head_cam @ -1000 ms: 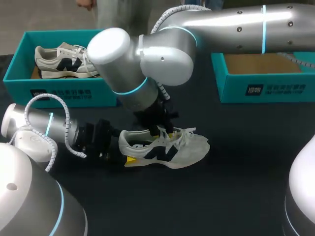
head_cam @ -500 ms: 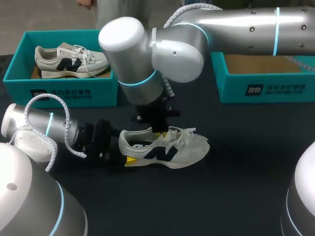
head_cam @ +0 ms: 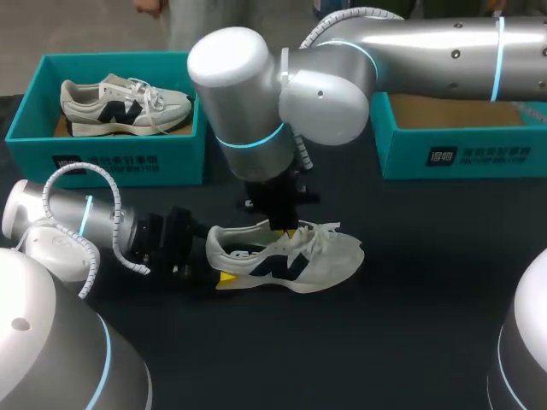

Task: Take the shoe out of the shoebox, open the shoe tongue, remove and reinsert the insole, then place the shoe into the shoebox

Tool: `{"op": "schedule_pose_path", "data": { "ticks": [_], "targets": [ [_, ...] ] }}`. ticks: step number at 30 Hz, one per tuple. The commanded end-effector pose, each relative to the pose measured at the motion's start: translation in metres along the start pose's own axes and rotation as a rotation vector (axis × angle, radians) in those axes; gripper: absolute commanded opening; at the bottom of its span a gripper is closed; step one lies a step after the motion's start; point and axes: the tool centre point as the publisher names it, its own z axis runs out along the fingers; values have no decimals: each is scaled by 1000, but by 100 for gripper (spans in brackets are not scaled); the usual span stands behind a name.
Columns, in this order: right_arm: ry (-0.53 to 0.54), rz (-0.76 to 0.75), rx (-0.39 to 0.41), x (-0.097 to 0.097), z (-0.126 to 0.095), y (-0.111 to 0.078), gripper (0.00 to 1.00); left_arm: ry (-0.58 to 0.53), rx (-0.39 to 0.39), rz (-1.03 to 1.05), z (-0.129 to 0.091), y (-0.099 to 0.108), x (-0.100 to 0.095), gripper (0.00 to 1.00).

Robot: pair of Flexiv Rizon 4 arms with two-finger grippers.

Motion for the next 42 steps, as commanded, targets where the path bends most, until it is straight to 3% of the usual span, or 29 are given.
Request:
{"op": "schedule_pose_path", "data": {
  "ticks": [1,6,12,27,42],
  "targets": [
    [121,50,15,-15,-5,2,0,0,-3,0,1,1,0,0],
    [227,93,13,-33,-10,8,0,0,-3,0,1,1,0,0],
    [243,123,21,-47,-4,13,0,0,-3,0,1,1,0,0],
    [213,190,42,-70,25,26,0,0,-3,0,1,1,0,0],
    [187,259,67,-81,56,25,0,0,-3,0,1,1,0,0]
  ]
}}
